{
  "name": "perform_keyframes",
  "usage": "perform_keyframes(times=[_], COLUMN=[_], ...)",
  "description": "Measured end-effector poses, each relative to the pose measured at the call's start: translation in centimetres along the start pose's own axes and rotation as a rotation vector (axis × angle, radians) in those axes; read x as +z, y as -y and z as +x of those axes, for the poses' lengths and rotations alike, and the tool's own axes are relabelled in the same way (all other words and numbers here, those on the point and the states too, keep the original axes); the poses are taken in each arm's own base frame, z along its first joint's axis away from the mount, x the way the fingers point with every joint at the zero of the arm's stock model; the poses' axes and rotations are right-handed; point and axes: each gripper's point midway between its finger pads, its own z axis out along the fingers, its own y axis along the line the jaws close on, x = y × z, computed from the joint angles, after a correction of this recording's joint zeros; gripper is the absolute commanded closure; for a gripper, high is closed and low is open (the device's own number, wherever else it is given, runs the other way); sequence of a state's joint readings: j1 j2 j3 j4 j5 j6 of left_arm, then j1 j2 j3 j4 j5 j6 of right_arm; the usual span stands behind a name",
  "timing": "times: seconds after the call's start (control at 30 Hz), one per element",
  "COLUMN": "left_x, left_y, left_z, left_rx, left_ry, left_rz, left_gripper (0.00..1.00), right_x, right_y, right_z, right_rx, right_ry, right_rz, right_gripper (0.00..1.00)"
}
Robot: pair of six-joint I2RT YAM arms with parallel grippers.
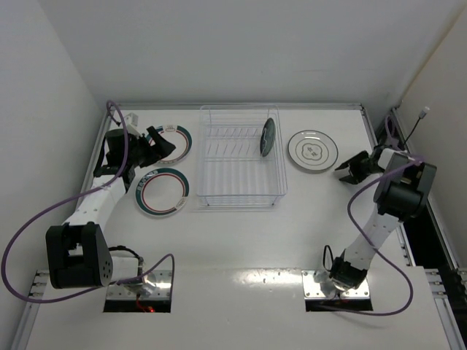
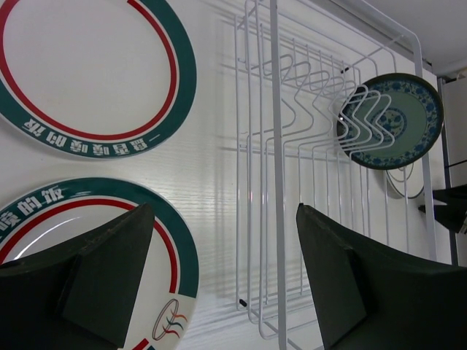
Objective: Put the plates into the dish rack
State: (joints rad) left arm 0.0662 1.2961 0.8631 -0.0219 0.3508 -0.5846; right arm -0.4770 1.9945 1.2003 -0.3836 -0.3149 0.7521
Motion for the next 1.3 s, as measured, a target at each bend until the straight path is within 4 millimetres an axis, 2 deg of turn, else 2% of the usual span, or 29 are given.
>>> perform_keyframes(times=[0.03,0.13,0.27,0.47,0.7,0.87,1.03,1.13,1.3], left_x=[0.0,0.0,0.0,0.0,0.0,0.0,0.0,0.0,0.0], left_y=[0.0,0.0,0.0,0.0,0.0,0.0,0.0,0.0,0.0], left_z=[0.0,0.0,0.0,0.0,0.0,0.0,0.0,0.0,0.0], left_rx=[0.0,0.0,0.001,0.001,0.001,0.002,0.001,0.001,0.002], left_ry=[0.0,0.0,0.0,0.001,0.0,0.001,0.0,0.001,0.0], left_rz=[0.0,0.0,-0.001,-0.001,-0.001,-0.001,-0.001,-0.001,-0.001], left_gripper=[0.23,0.23,0.23,0.23,0.23,0.23,0.23,0.23,0.23], right_x=[0.4,1.0,1.7,1.9,1.3,1.6,1.7,1.7,2.4], right_y=[-0.8,-3.1,-4.5,-4.9,-3.9,-4.7,-4.8,-5.5,-7.9], right_z=[0.9,0.4,0.3,0.6,1.4,1.1,1.8,1.7,0.9], right_rx=[0.014,-0.037,-0.071,-0.079,-0.053,-0.048,-0.031,-0.038,-0.074], right_ry=[-0.06,-0.066,-0.073,-0.079,-0.054,-0.029,-0.024,-0.024,-0.01], right_rz=[-0.043,-0.093,-0.123,-0.126,-0.102,-0.134,-0.154,-0.161,-0.196], right_gripper=[0.59,0.59,0.59,0.62,0.62,0.62,0.62,0.62,0.63])
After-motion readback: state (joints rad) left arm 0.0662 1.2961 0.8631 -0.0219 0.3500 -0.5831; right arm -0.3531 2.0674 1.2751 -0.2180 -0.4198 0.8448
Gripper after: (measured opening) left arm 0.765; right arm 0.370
